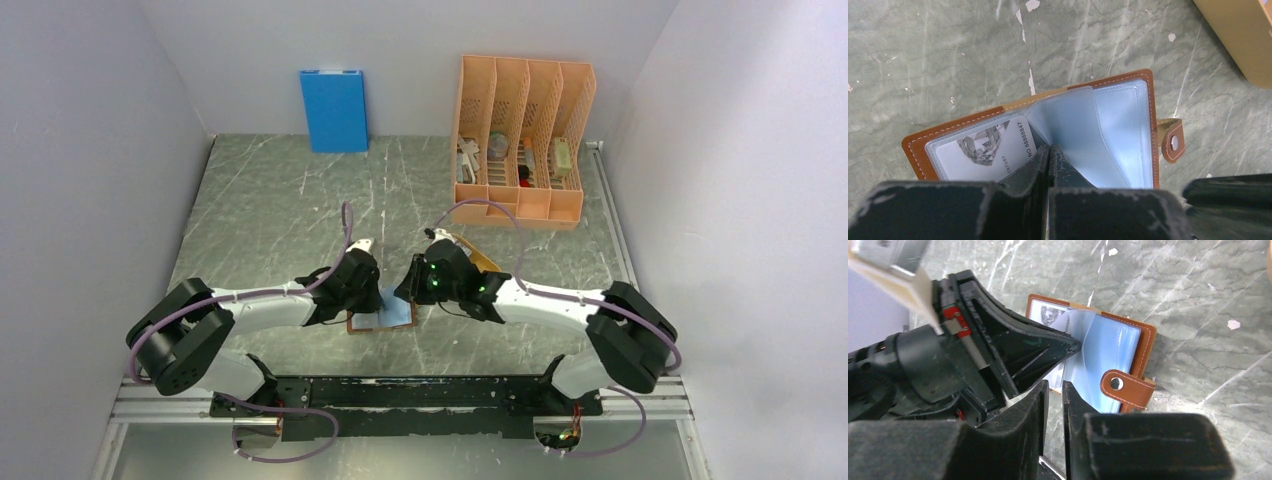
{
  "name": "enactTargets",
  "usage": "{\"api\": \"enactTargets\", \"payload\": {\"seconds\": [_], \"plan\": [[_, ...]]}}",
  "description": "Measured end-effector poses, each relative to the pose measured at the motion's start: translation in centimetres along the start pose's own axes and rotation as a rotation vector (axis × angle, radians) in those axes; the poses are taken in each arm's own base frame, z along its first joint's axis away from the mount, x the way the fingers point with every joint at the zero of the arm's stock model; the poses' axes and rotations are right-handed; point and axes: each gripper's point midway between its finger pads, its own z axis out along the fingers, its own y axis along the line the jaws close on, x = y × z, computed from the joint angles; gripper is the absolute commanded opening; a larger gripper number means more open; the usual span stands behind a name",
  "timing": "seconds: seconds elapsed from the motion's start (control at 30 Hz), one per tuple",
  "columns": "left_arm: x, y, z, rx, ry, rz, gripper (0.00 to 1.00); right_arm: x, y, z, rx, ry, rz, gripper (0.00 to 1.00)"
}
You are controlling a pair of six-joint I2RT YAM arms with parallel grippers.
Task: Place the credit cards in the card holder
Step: Turn over the card slot in the card holder.
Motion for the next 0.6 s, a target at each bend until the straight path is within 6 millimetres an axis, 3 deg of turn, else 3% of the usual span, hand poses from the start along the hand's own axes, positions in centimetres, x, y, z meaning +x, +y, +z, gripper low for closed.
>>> {"api": "enactTargets", "payload": {"seconds": [0.3,0.6], "plan": [[0.0,0.0,0.0,0.001,0.000,0.000,0.05,1.9,-2.1,2.5,0.081,0.080,0.005,0.14],[0.0,0.0,0.0,0.001,-0.001,-0.001,0.05,2.1,-4.3,3.4,0.176,0.090,0.013,0.13]]}}
